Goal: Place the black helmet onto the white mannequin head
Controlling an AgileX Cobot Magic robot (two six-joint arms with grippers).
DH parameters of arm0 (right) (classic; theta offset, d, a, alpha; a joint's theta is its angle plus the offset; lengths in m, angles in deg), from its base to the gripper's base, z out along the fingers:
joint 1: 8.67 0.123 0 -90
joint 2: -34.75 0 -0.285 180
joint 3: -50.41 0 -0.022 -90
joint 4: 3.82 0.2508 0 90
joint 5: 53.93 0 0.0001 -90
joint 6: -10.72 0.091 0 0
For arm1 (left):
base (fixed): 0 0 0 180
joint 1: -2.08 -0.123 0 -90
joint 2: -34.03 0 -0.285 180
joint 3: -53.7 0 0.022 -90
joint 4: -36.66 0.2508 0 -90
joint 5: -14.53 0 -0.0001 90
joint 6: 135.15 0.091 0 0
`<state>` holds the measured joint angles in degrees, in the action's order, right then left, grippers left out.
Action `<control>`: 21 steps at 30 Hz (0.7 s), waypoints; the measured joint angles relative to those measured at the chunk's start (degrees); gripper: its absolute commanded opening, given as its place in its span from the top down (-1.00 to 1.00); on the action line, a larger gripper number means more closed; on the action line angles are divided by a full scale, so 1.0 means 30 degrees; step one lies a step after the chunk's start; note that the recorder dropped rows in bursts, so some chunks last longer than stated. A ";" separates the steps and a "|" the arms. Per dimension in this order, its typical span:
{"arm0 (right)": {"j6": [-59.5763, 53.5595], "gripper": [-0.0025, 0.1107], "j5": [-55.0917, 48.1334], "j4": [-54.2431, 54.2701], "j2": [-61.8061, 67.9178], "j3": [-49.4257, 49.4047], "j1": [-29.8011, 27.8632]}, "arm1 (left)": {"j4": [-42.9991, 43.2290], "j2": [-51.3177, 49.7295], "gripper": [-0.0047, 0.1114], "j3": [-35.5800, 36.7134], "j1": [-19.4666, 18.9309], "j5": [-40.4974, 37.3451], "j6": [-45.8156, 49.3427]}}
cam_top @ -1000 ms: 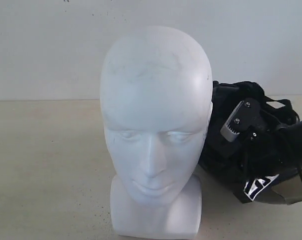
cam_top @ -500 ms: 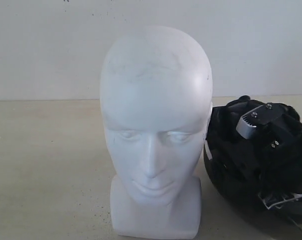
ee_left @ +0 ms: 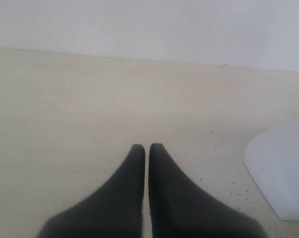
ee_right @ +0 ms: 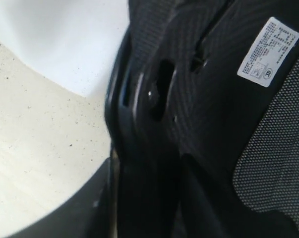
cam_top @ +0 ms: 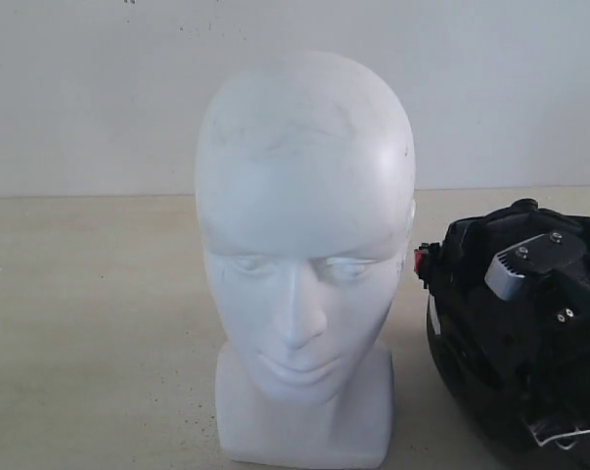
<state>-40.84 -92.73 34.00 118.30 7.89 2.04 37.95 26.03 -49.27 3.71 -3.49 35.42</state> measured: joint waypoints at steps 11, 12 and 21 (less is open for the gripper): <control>0.0687 -0.16 -0.0776 0.0601 0.0036 -0.0332 0.0000 | 0.0000 0.0000 0.84 0.0000 0.0000 0.0000 0.0000; 0.0687 -0.18 -0.0886 0.0744 0.0036 -0.0332 0.0000 | 0.0000 0.0000 0.84 0.0000 0.0000 0.0000 0.0000; 0.0006 -0.19 -0.1151 0.2548 0.0036 -0.0341 0.0000 | 0.0000 0.0000 0.84 0.0000 0.0000 0.0000 0.0000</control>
<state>-40.82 -96.19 41.65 118.41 6.86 2.04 37.95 26.03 -49.27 3.71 -3.49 35.42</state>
